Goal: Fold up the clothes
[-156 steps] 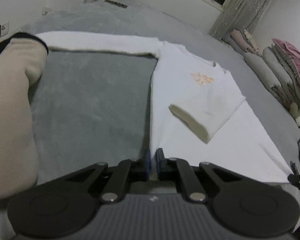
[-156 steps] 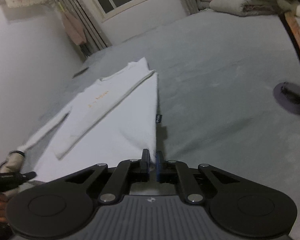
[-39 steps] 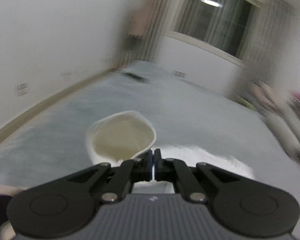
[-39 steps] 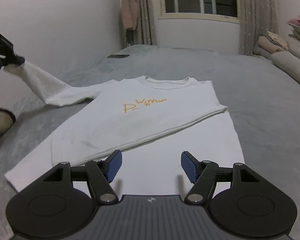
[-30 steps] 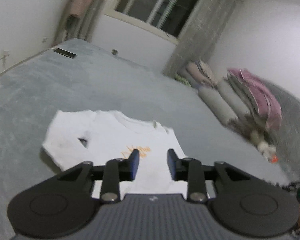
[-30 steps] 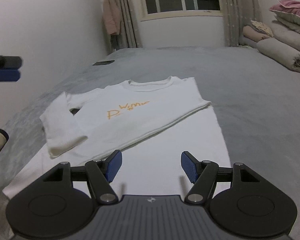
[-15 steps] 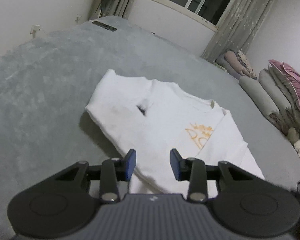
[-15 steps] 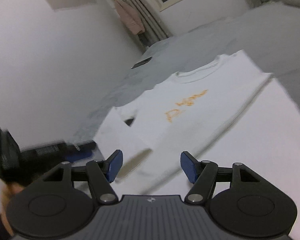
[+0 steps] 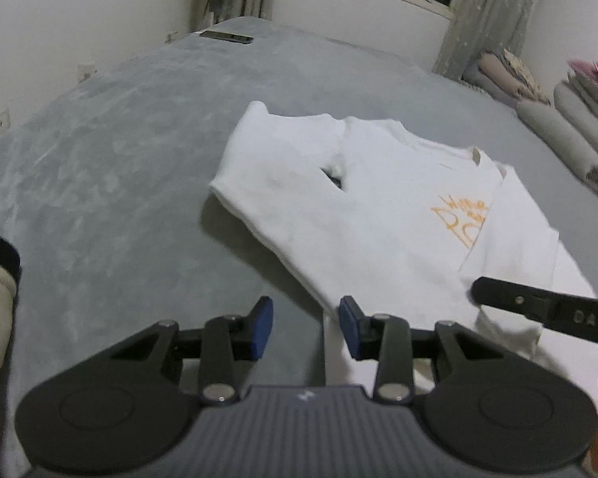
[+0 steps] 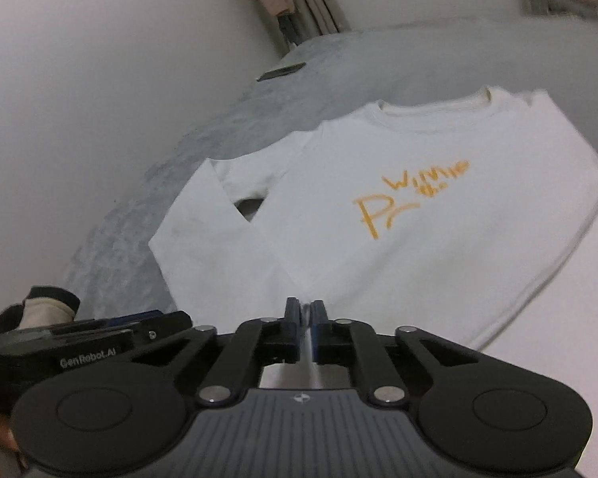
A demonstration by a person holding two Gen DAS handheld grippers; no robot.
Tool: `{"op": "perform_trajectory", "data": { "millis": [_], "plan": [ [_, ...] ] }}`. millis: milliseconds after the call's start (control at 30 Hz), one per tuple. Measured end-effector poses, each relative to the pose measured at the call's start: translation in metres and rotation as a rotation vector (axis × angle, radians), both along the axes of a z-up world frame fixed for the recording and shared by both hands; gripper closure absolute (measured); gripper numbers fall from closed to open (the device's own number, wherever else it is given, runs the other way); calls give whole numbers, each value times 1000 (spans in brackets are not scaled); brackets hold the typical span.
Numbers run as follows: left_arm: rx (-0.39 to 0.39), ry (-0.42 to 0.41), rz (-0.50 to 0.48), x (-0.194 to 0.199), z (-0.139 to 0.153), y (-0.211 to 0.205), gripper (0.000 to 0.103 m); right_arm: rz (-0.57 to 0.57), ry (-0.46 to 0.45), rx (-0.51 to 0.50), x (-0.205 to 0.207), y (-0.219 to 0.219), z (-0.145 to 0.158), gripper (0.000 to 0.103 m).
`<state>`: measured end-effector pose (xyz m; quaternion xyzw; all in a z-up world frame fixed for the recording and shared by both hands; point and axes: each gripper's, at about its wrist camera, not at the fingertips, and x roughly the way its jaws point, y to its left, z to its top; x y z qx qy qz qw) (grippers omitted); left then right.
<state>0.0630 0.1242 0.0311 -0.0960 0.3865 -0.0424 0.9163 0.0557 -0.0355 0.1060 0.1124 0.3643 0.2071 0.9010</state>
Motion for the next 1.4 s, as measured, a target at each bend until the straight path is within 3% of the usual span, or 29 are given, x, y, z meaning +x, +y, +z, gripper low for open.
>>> {"op": "perform_trajectory", "data": {
  "millis": [233,400,567,867,1167,1300,1400],
  "plan": [
    [-54,-73,-71,-8,12,4,67,-72,-162,91,-23,-26,61,98],
    [-47,-65,-100,-4,8,-4,67,-253,-243,219,-64,-100,96,98],
    [-25,-75,-124,-1,4,-16,66,-445,-132,260,-84,-168,65,98],
    [-13,-65,-118,2,-1,-16,65,-525,-13,373,-84,-202,26,98],
    [-11,-64,-111,4,-1,-15,63,-634,73,219,-55,-225,-6,92],
    [-10,-61,-112,5,-1,-15,63,-611,-45,79,-68,-210,13,81],
    [-14,-62,-108,5,-1,-13,62,-395,-171,-98,-77,-168,28,74]
  ]
}}
